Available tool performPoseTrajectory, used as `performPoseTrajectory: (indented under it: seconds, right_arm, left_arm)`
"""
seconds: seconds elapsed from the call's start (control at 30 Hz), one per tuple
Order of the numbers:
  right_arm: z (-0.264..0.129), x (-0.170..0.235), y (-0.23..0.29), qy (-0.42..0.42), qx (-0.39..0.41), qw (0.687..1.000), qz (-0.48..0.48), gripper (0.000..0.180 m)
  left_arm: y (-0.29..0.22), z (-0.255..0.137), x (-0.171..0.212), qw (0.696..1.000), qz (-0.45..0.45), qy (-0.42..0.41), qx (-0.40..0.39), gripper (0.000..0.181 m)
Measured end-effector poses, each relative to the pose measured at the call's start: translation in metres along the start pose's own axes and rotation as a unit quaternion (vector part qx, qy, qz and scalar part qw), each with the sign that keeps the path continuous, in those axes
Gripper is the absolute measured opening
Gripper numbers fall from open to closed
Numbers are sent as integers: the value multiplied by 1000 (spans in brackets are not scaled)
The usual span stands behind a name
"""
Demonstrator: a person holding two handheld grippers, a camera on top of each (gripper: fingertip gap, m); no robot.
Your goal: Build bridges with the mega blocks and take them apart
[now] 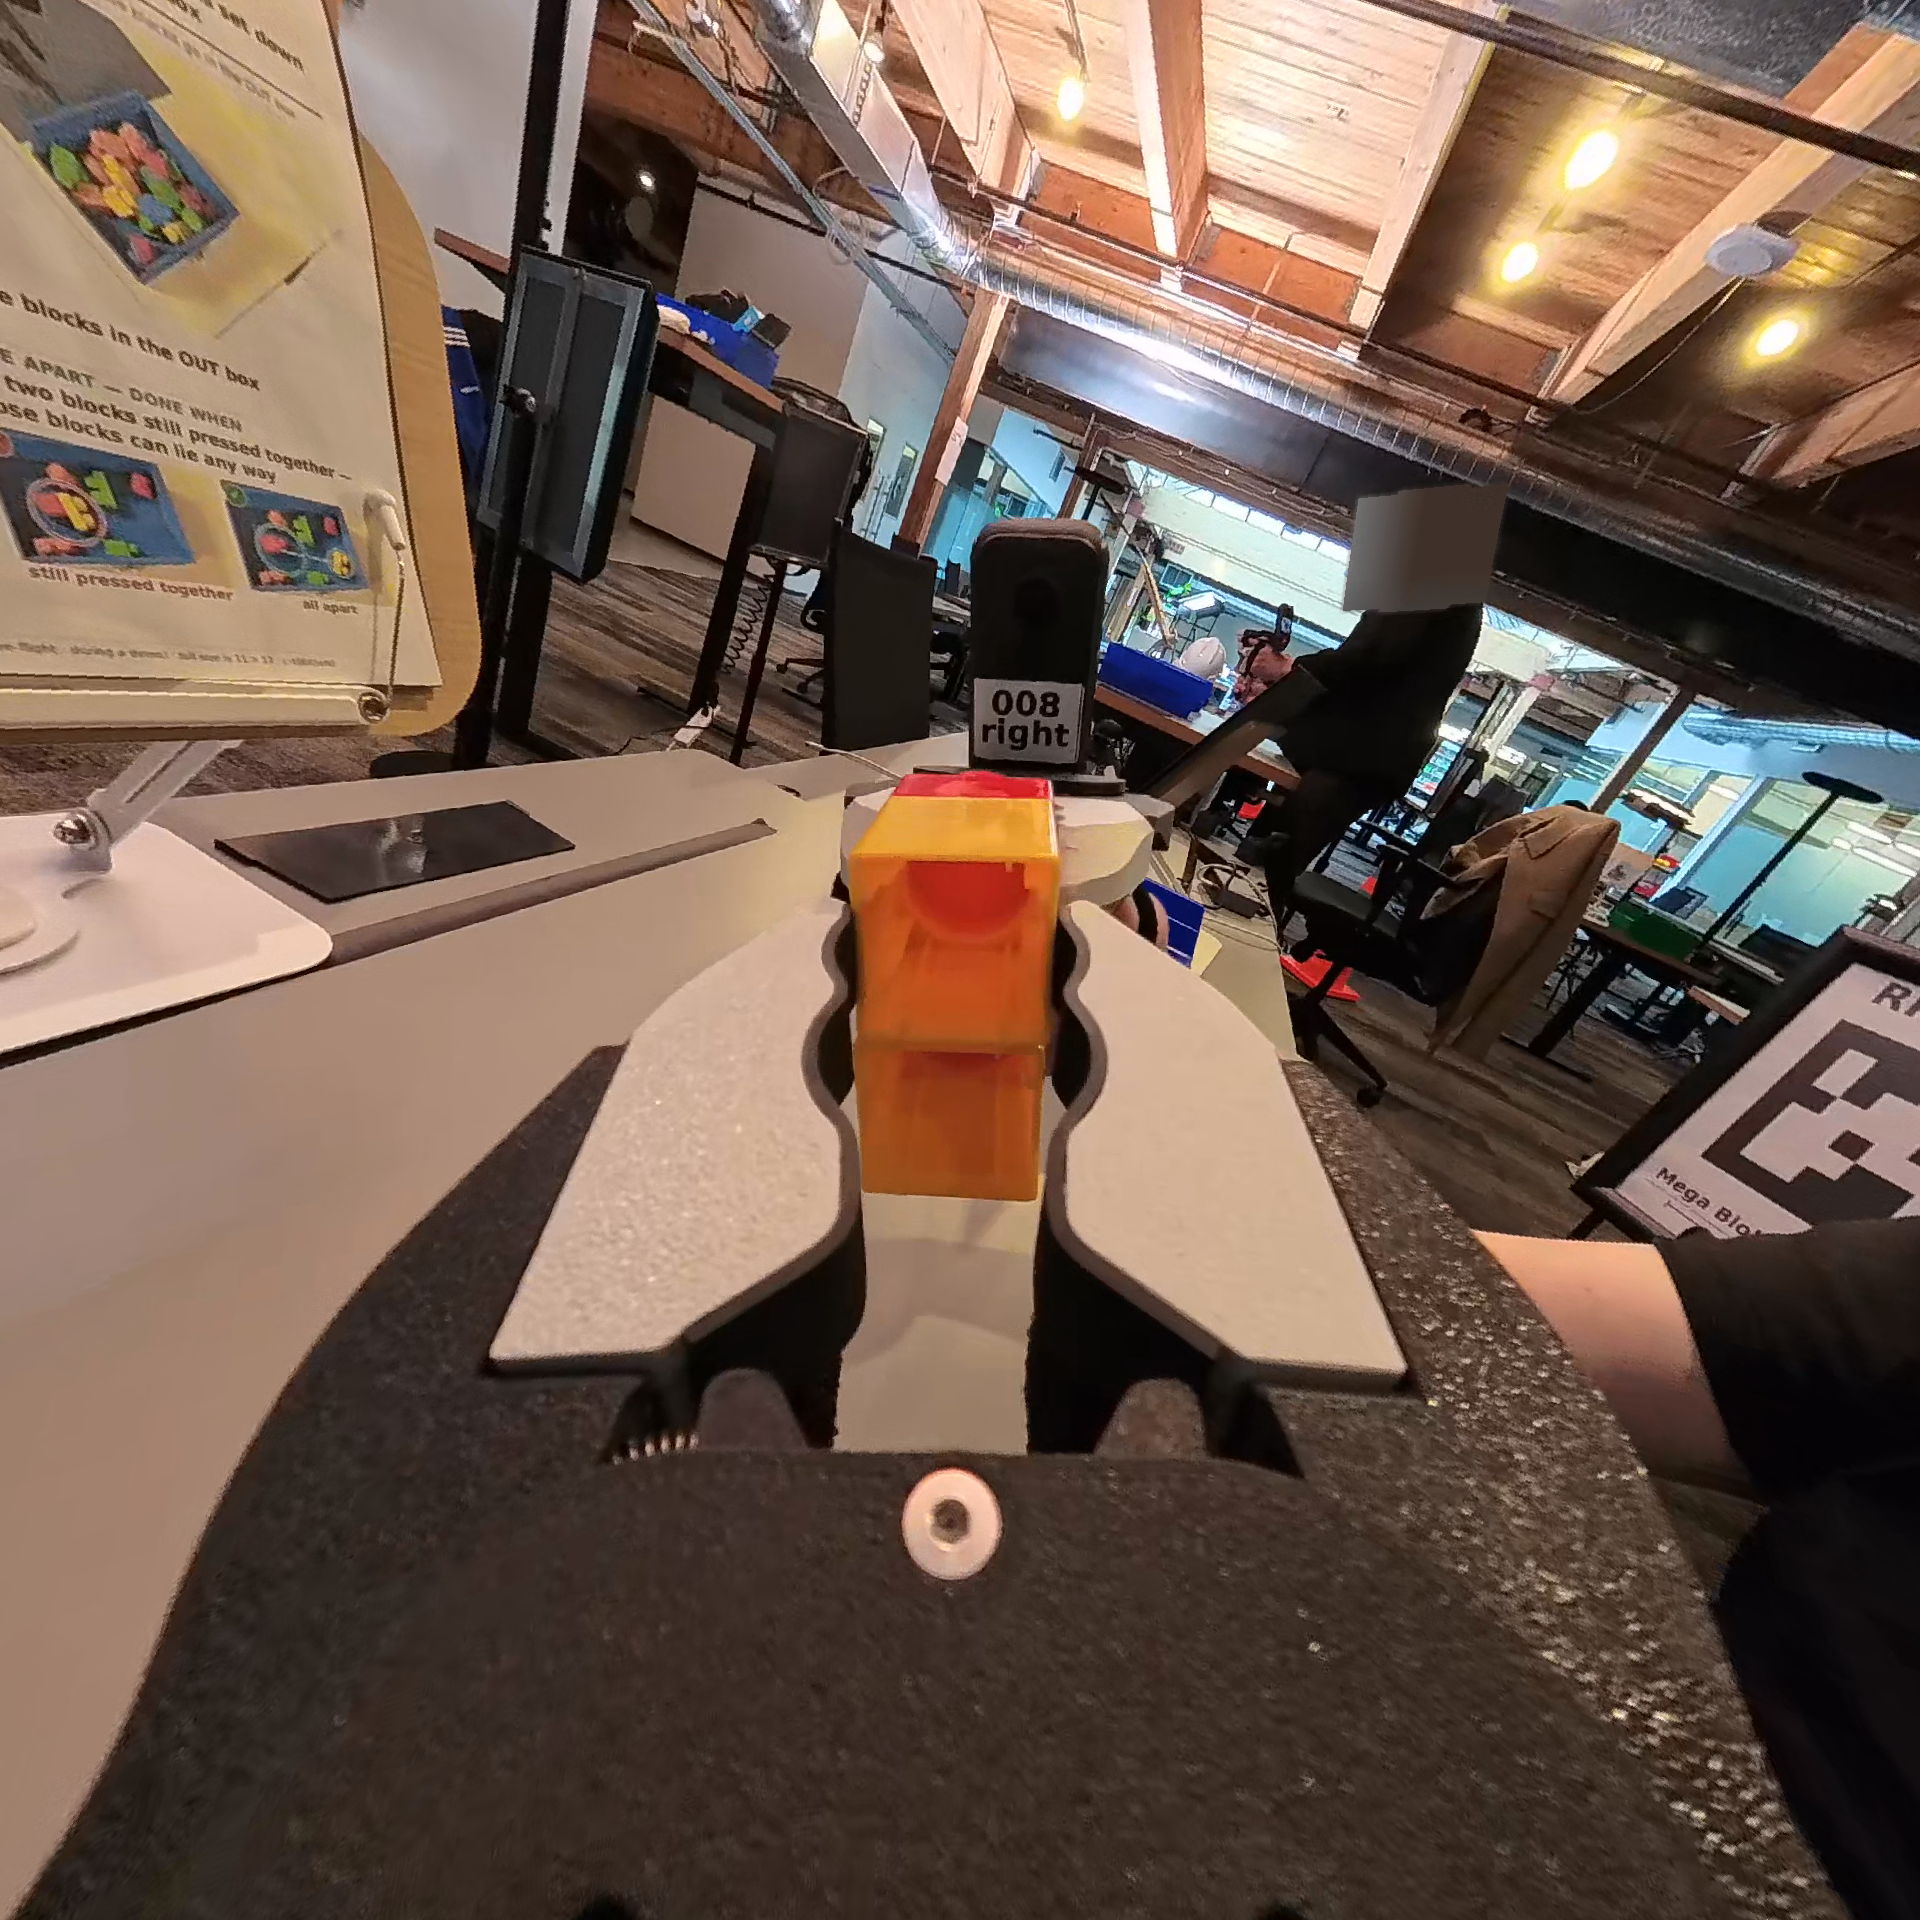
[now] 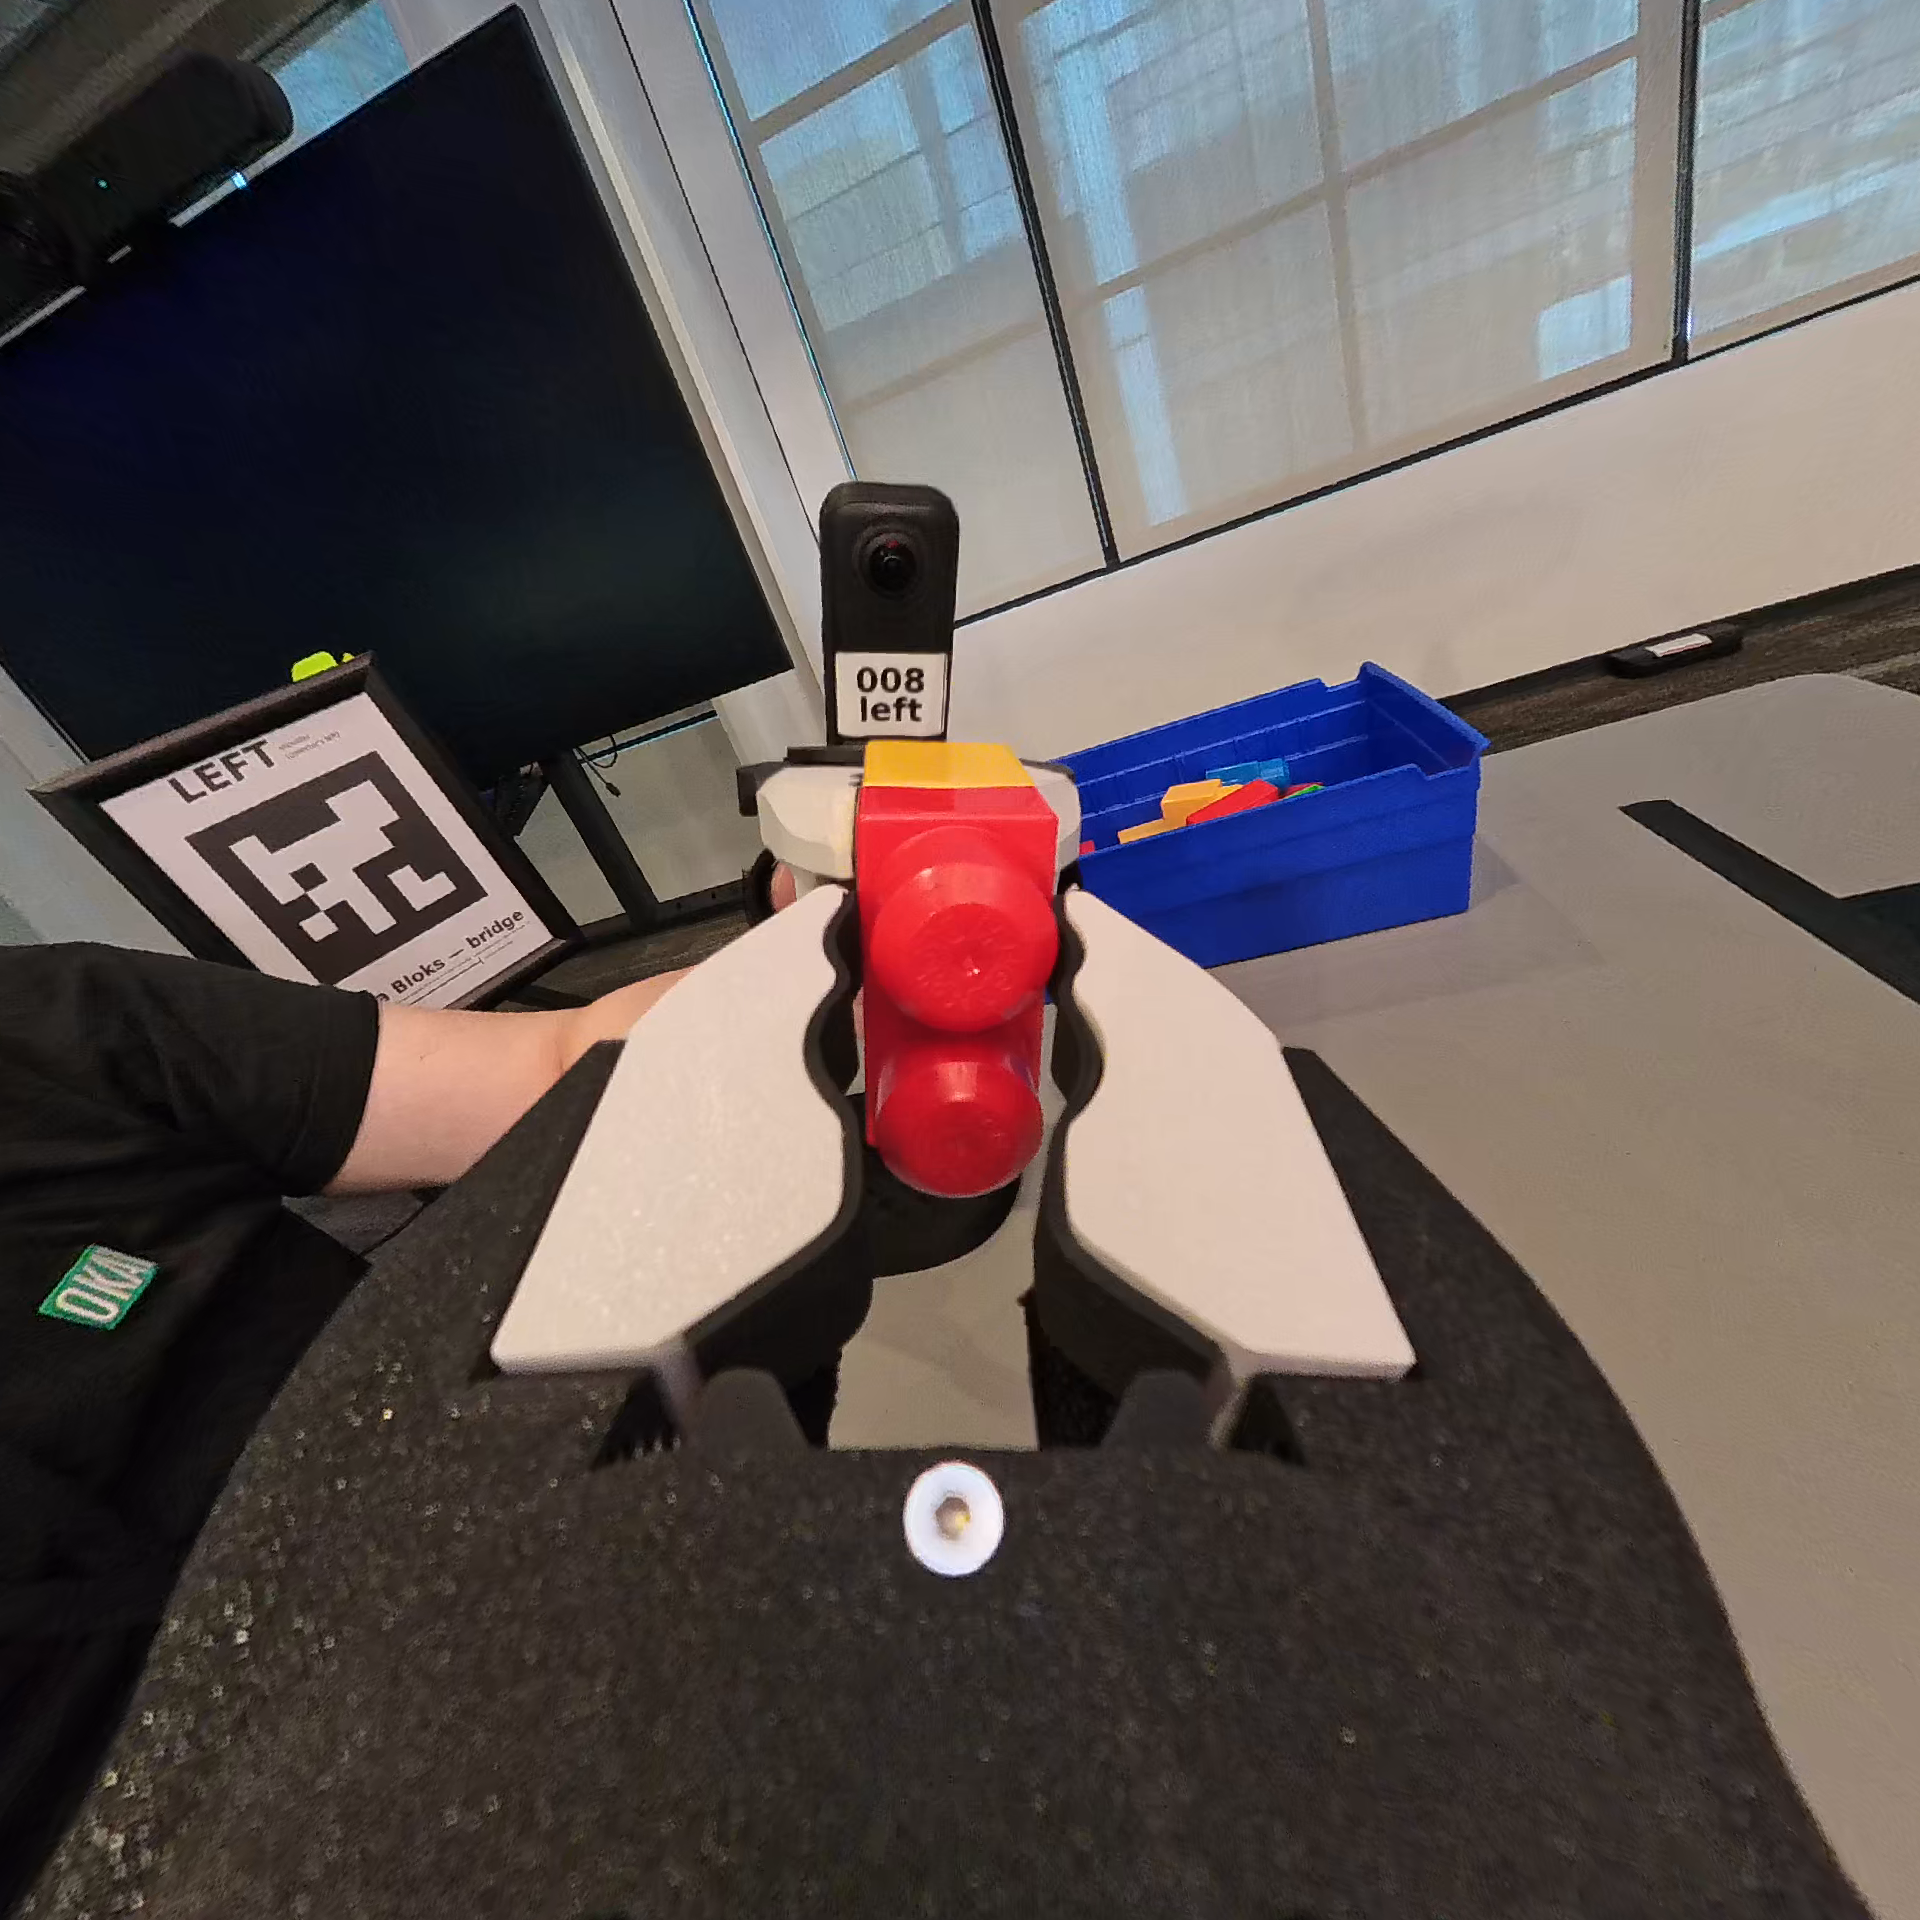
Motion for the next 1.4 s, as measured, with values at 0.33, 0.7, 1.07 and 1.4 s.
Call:
performPoseTrajectory:
  seconds: [0.33,0.7,1.07,1.4]
  right_arm:
    - [-2,4,-1,25,6,1000,-4,34]
    - [-7,-6,5,-6,10,1000,-12,34]
    - [-14,-9,3,-27,-3,1000,13,34]
    - [-8,-1,5,19,-24,999,8,0]
  left_arm:
    - [0,0,6,1000,6,18,-1,35]
    - [-1,-2,-7,999,-8,-32,6,45]
    - [-3,5,15,999,-28,-17,19,35]
    - [-3,-3,13,998,-46,-44,23,0]
Point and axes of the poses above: each gripper's, where its closed fingertips meet, z out along the fingers, x out of its underside, y = z × x across the jaws, the point moved 7 cm from there along -z, back along the fingers, and after that the axes turned 9 degrees about z, right-handed, at the moved point
